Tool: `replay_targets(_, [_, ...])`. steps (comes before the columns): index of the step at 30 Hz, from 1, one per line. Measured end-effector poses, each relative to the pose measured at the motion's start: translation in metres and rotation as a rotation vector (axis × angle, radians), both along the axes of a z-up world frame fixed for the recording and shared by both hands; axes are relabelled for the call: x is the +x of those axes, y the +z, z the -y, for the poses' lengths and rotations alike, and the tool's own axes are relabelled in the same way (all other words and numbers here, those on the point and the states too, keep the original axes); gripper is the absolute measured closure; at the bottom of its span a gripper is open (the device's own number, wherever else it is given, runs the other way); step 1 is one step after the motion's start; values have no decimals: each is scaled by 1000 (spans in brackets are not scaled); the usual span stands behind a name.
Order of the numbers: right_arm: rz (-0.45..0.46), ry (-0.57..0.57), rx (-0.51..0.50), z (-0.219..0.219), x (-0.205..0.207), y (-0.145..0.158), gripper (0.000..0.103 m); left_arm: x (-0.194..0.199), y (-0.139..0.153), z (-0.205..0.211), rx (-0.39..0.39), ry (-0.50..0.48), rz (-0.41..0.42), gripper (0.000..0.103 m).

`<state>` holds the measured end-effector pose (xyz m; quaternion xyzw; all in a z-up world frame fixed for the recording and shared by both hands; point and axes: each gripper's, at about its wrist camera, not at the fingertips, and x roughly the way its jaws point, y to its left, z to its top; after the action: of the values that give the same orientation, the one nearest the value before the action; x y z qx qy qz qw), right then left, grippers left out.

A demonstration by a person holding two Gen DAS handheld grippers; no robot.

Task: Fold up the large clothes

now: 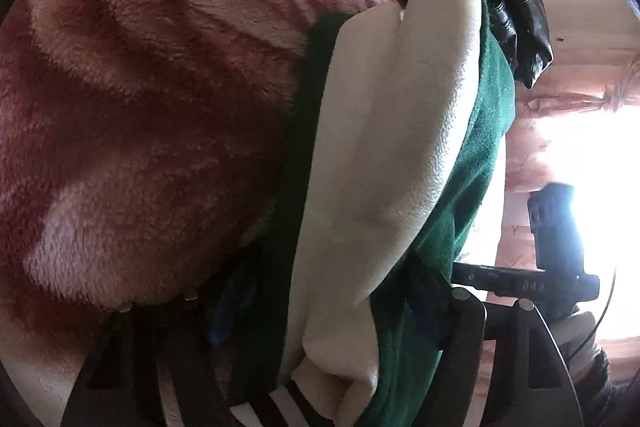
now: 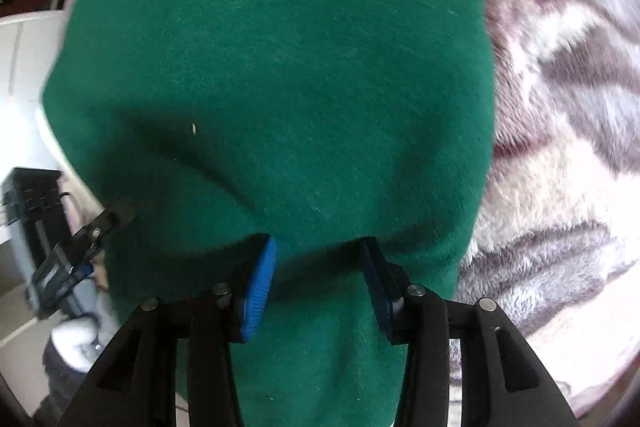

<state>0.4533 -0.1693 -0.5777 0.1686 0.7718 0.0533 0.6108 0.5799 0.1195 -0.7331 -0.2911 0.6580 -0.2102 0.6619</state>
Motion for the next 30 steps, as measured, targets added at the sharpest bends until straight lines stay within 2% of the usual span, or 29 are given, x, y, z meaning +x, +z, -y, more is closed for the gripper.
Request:
replay_targets(3, [-31, -29, 26, 4, 0, 0, 51, 0, 9, -5, -28, 20, -35, 32])
replay_targets(6, [28, -105, 136, 27, -16, 17, 49, -13, 35, -10, -19, -3, -22, 33])
replay_targets(8, [59, -140, 183, 43, -44, 33, 47, -38, 54, -19, -30, -19, -15, 32])
replay_targets(12, [42, -181, 216, 68, -124, 46, 39, -103, 68, -42, -38, -29, -64, 30])
replay_targets(15, [-52, -163, 199, 72, -208, 32, 34, -159, 62, -56, -77, -8, -142, 30])
replay_targets(17, [-175, -130, 219, 65, -267, 9, 34, -204, 53, -61, -107, 13, -210, 30])
replay_targets(19, [-273, -145, 295, 53, -315, -11, 34, -237, 49, -60, -113, 22, -244, 30])
replay_targets(20, [-307, -176, 374, 45, -342, -20, 34, -253, 47, -58, -98, 14, -252, 30])
replay_targets(21, [-322, -197, 431, 39, -359, -24, 34, -263, 48, -57, -73, 9, -243, 32])
replay_targets(22, [-294, -203, 454, 31, -373, -25, 37, -274, 47, -55, -20, -2, -220, 40])
replay_targets(23, [-205, -167, 392, 24, -379, -19, 58, -283, 45, -53, 32, -15, -199, 59])
replay_targets(24, [-178, -106, 323, 14, -378, -19, 67, -287, 44, -54, 68, -22, -193, 85])
replay_targets(25, [-163, -67, 254, 13, -381, -22, 70, -292, 40, -59, 73, -6, -194, 86])
replay_targets(26, [-182, -128, 240, 21, -385, -30, 72, -294, 39, -63, 55, 17, -193, 86])
replay_targets(28, [-226, -224, 276, 33, -390, -39, 72, -294, 44, -65, 23, 23, -198, 86])
replay_targets(30, [-220, -167, 299, 30, -380, -29, 68, -294, 54, -70, 8, 0, -206, 85])
